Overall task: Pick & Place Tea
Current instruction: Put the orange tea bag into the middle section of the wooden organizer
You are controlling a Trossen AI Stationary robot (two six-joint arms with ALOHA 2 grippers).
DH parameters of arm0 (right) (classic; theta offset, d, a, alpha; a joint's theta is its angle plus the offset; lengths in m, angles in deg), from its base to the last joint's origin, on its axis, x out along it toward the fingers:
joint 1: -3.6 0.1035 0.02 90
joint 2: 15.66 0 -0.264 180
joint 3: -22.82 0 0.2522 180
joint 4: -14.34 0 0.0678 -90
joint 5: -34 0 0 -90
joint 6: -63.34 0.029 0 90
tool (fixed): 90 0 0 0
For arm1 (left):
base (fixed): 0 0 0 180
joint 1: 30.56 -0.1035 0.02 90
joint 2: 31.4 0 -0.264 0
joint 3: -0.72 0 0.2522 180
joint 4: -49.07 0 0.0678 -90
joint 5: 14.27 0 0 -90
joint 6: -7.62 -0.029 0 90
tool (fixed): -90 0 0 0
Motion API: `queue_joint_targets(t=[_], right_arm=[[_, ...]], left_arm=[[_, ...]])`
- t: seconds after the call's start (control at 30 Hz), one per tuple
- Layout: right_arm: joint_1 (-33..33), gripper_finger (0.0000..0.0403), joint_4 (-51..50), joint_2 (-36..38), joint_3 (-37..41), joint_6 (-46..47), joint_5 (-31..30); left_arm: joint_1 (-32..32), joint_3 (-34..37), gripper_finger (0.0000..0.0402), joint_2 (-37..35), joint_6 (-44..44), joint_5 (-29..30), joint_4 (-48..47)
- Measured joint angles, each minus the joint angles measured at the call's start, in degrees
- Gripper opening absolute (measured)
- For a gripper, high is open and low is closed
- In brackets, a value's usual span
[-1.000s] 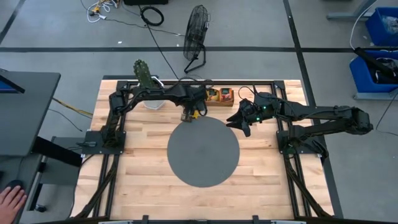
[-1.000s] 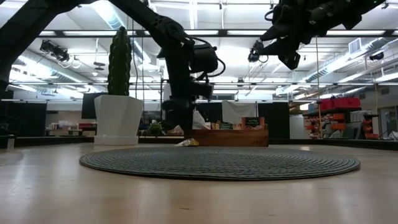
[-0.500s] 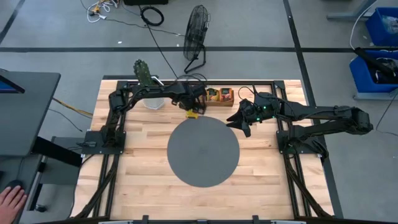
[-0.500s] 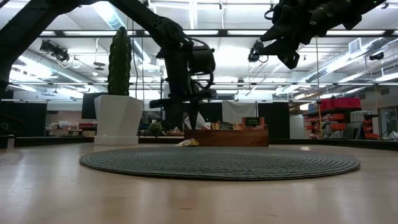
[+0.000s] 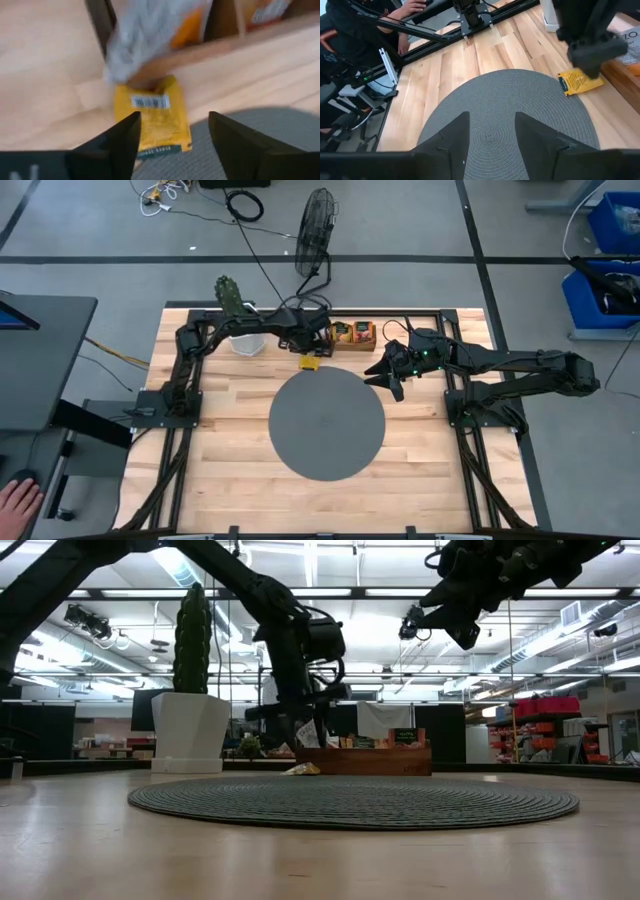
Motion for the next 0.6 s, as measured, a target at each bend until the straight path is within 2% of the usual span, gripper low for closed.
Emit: queue_joint_targets(t=[0.17,0.3,0.43,0.6], right_arm=[[0.0,0.0165,-0.15,0.0,0.0,-0.06,0.02],[0.0,0.0165,-0.33,0.0,0.0,-0.06,0.02],[0.0,0.0165,-0.37,0.0,0.0,0.07,0.02],[0.0,0.0165,-0.37,0.0,0.0,0.2,0.02]], left_arm=[[0.22,0.04,0.0293,2.86,2.07,-0.59,-0.05],[0.22,-0.07,0.0314,4.86,3.32,0.66,0.55],[0.29,-0.22,0.0307,5.58,3.36,1.01,0.63],[0.62,-0.12,0.0257,5.55,3.24,2.21,0.85]])
